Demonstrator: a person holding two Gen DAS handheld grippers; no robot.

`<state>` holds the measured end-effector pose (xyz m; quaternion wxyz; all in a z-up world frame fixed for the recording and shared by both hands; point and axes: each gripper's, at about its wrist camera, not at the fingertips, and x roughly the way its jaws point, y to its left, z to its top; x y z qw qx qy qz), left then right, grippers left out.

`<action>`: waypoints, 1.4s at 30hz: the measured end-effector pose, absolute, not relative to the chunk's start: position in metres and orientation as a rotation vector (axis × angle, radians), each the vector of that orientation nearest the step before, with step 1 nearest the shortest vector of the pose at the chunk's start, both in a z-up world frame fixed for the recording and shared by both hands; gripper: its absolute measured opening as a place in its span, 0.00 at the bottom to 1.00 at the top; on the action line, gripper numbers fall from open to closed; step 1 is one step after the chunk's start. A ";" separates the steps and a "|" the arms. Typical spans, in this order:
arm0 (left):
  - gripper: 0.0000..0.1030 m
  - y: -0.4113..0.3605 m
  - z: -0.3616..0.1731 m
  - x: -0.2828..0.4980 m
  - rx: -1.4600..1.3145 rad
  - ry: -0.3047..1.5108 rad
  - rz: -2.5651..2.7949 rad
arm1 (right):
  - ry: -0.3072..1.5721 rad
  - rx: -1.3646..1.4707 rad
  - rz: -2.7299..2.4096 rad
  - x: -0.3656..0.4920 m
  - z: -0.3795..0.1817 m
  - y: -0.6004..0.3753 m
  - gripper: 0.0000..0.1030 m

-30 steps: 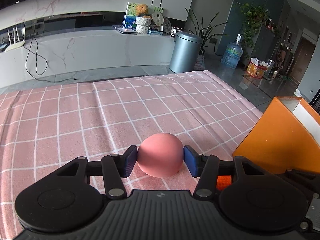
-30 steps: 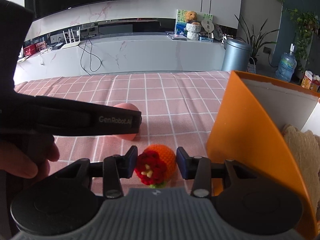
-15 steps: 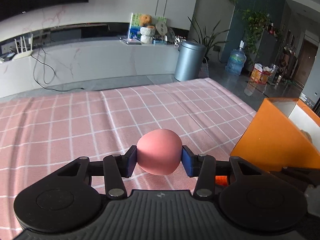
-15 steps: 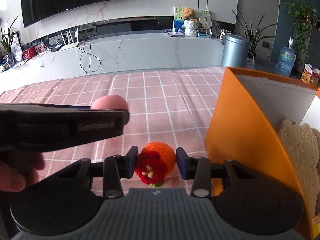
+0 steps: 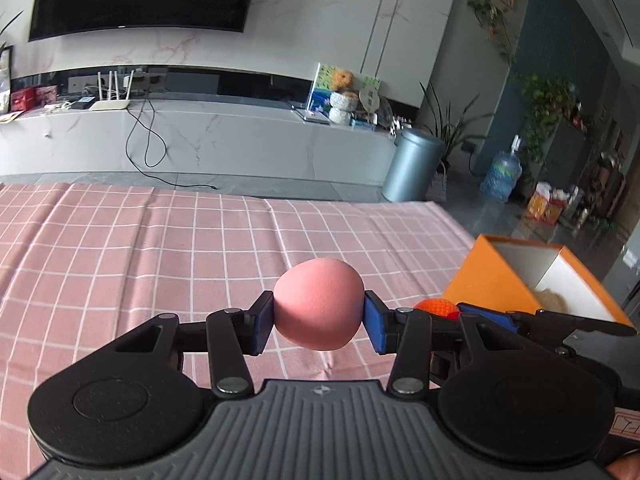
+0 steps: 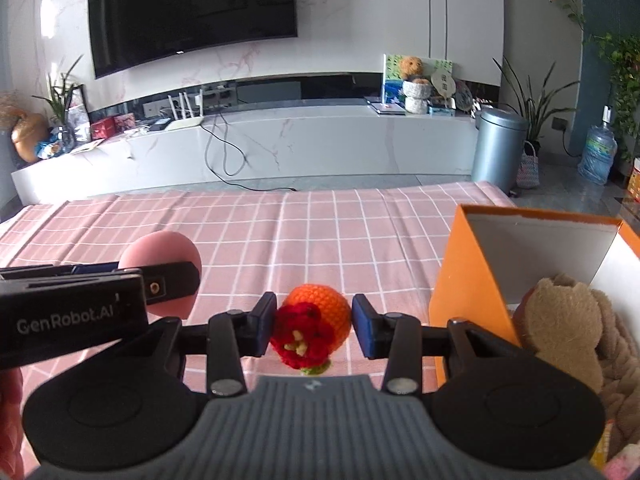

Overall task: Organize soft objects
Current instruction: 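Carry the strawberry and pink ball over the orange box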

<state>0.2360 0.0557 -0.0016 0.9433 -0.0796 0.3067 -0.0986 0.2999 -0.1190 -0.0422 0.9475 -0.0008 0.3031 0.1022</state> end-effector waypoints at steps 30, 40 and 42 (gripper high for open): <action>0.52 -0.137 0.031 0.208 0.182 0.579 -0.665 | 0.652 -0.277 0.098 0.253 0.009 -0.324 0.40; 0.52 -0.163 0.004 0.237 0.303 0.629 -0.686 | 0.733 -0.337 0.116 0.290 -0.019 -0.319 0.40; 0.52 -0.166 -0.001 0.240 0.324 0.634 -0.690 | 0.747 -0.349 0.119 0.296 -0.023 -0.317 0.40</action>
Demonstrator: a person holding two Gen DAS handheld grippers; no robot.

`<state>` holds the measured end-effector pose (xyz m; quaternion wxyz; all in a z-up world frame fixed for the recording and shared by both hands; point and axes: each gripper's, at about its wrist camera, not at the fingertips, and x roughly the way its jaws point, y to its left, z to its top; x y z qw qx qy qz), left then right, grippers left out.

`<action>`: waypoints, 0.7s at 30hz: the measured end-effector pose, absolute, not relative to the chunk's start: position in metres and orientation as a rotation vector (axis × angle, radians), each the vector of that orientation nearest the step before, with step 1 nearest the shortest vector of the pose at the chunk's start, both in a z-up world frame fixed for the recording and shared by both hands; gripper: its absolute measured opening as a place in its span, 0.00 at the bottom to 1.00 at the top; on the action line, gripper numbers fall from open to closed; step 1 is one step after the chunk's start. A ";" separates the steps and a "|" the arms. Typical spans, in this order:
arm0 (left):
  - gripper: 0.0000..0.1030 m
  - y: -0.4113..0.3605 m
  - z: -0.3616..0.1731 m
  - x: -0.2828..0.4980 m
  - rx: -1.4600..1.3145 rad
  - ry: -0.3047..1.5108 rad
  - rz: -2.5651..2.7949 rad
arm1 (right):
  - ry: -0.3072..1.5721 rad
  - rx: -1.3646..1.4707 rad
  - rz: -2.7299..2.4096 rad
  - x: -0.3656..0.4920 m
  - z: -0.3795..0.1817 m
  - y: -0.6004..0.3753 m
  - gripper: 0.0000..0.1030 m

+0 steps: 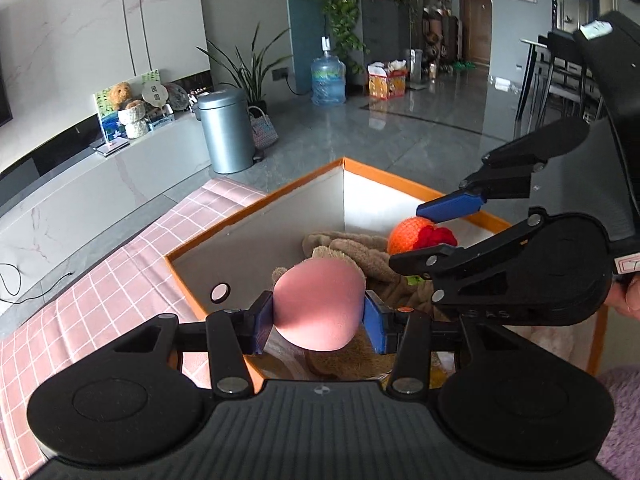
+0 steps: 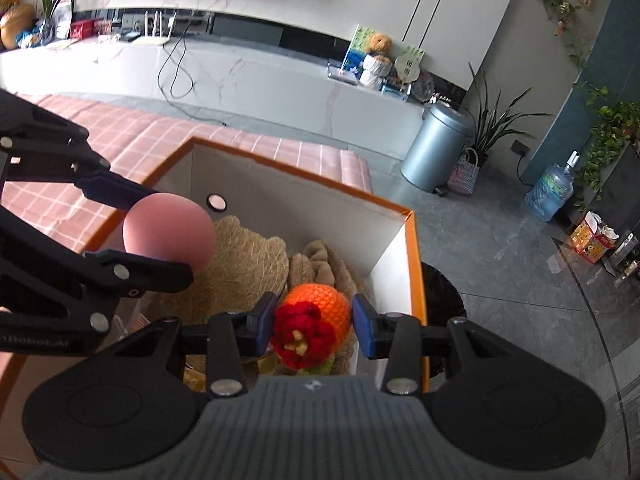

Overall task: Organize soft objects
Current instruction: 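Carry the strawberry and pink ball over the orange box, then open both tools to drop the strawberry and ball into the box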

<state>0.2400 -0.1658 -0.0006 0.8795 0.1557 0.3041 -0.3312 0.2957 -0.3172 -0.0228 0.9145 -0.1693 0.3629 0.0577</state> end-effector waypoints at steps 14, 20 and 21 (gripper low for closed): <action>0.59 -0.166 -0.022 0.248 0.352 0.676 -0.723 | 0.782 -0.425 0.144 0.296 -0.039 -0.312 0.46; 0.69 -0.163 -0.018 0.244 0.340 0.685 -0.728 | 0.753 -0.468 0.141 0.286 -0.031 -0.311 0.55; 0.72 -0.162 -0.017 0.243 0.334 0.685 -0.727 | 0.748 -0.472 0.141 0.284 -0.029 -0.311 0.57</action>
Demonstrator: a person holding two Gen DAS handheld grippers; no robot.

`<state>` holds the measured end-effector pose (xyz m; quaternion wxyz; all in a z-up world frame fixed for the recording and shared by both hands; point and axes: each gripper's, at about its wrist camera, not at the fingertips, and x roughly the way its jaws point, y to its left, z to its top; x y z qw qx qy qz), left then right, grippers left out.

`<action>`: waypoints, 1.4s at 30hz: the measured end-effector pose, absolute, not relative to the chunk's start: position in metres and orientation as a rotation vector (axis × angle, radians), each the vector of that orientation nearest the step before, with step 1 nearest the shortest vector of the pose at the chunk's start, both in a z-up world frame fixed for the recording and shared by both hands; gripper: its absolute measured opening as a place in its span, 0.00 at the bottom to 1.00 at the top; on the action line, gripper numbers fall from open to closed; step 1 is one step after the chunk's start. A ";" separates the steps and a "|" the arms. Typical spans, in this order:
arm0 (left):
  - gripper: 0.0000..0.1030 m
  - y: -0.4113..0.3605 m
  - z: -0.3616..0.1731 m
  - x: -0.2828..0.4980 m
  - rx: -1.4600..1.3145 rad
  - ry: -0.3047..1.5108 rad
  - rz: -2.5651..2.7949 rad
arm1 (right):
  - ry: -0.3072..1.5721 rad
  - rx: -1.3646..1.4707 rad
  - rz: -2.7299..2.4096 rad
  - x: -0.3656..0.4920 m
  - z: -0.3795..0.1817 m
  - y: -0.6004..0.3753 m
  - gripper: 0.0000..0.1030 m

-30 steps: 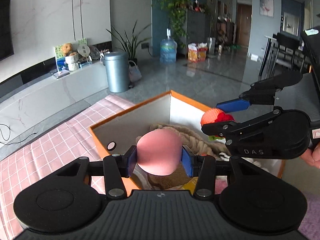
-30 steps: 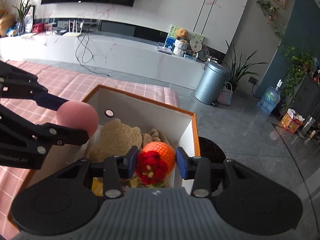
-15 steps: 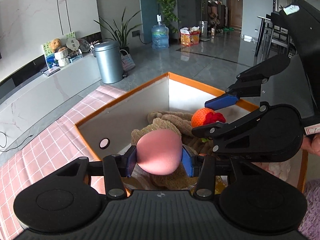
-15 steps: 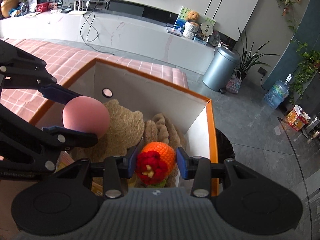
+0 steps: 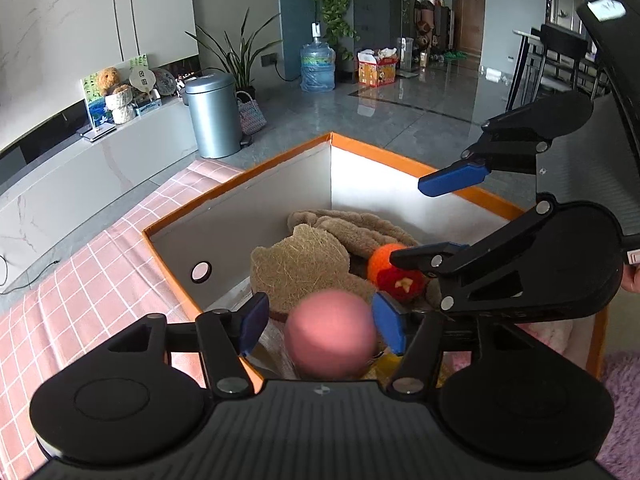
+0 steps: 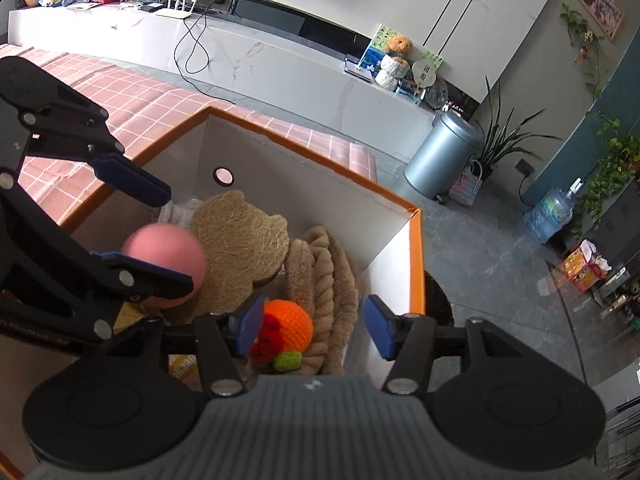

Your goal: Organize soft objects

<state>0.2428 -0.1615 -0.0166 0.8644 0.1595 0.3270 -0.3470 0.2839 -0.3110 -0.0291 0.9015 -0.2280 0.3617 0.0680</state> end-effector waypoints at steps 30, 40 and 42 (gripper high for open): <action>0.81 -0.085 0.071 0.116 0.014 0.269 -0.473 | 0.278 -0.114 0.021 0.107 0.055 -0.281 0.95; 0.88 -0.069 0.053 0.052 0.072 0.221 -0.277 | 0.316 0.038 -0.044 0.051 0.025 -0.244 0.97; 0.91 -0.065 0.050 0.048 0.032 0.236 -0.244 | 0.326 0.035 -0.065 0.045 0.018 -0.238 0.97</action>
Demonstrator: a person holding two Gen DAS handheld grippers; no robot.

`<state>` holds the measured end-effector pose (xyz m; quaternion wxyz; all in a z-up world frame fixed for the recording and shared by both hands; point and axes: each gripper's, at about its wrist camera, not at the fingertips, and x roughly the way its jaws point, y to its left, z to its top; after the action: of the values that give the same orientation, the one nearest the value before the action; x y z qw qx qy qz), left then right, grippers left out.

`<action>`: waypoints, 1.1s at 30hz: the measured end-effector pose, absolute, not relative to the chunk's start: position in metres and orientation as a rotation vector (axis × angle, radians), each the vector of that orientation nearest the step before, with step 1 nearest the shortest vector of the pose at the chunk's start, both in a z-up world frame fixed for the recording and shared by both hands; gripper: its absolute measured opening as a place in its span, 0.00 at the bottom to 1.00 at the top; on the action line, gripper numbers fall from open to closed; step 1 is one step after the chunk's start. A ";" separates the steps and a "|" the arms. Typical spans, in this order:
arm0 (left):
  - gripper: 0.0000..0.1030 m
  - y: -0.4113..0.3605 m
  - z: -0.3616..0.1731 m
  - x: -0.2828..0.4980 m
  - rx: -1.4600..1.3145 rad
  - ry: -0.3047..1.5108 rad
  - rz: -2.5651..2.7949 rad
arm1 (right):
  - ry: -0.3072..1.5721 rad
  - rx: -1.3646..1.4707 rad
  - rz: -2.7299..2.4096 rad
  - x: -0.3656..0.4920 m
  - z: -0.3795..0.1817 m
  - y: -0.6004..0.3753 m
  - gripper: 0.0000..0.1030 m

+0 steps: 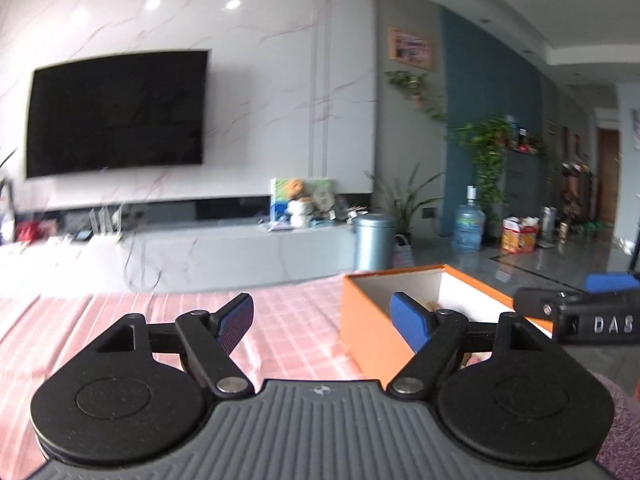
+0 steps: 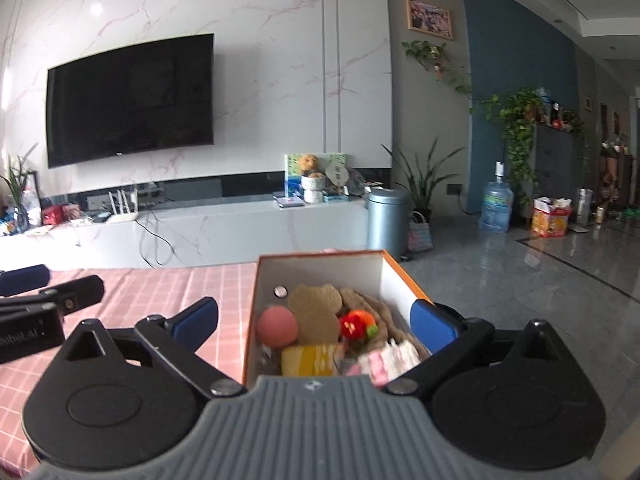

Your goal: Organize soft objects

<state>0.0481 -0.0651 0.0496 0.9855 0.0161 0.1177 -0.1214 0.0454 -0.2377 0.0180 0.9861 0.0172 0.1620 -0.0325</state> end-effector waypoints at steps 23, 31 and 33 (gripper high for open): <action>0.95 -0.060 -0.009 0.056 -0.028 0.481 -0.216 | 0.534 0.100 -0.112 0.054 -0.036 -0.250 0.98; 0.95 -0.060 -0.014 0.055 -0.035 0.523 -0.200 | 0.541 0.087 -0.129 0.056 -0.036 -0.250 0.98; 0.95 -0.059 -0.014 0.054 -0.040 0.528 -0.196 | 0.539 0.090 -0.130 0.056 -0.037 -0.250 0.98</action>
<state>0.0541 -0.0587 -0.0135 0.9604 -0.0199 0.2605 -0.0966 0.0559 -0.2502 -0.0367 0.9608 0.0442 0.2661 -0.0643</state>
